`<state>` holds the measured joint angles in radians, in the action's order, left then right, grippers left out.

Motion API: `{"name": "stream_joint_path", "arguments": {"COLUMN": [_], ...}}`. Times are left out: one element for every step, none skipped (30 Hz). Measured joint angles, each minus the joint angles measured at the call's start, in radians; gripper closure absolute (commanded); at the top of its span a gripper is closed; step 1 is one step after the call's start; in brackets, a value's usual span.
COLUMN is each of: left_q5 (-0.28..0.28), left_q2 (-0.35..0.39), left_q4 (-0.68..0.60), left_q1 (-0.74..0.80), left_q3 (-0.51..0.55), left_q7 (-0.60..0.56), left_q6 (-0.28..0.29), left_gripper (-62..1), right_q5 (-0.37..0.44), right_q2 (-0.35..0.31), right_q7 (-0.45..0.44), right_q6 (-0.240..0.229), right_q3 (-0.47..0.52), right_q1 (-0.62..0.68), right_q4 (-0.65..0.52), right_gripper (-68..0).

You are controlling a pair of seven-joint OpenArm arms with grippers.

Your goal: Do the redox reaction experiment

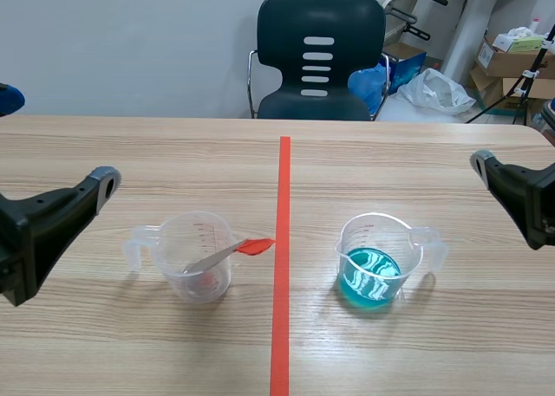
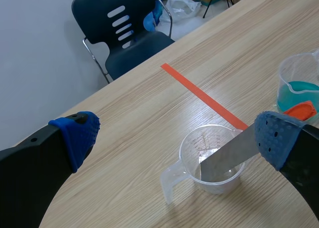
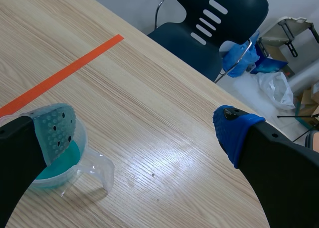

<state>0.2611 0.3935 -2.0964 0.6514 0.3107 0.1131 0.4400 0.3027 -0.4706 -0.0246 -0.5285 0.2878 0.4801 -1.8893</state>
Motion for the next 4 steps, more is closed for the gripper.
{"name": "stream_joint_path", "arguments": {"left_q5": [0.0, 0.0, 0.0, 0.0], "left_q2": [0.0, 0.0, 0.0, 0.0], "left_q4": [0.0, 0.0, 0.0, 0.0], "left_q1": [0.0, 0.0, 0.0, 0.0], "left_q3": [0.0, 0.0, 0.0, 0.0], "left_q7": [0.0, 0.0, 0.0, 0.0], "left_q6": [0.0, 0.0, 0.0, 0.0], "left_gripper": [-62.3, -62.3, -62.3, -62.3], "right_q5": [0.0, 0.0, 0.0, 0.0], "right_q2": [0.0, 0.0, 0.0, 0.0], "right_q7": [0.0, 0.0, 0.0, 0.0], "right_q6": [0.0, 0.0, 0.0, 0.0], "right_q3": [0.0, 0.0, 0.0, 0.0], "right_q1": [0.0, 0.0, 0.0, 0.0], "right_q4": [0.0, 0.0, 0.0, 0.0], "right_gripper": [-56.4, -56.4, -56.4, -56.4]}}
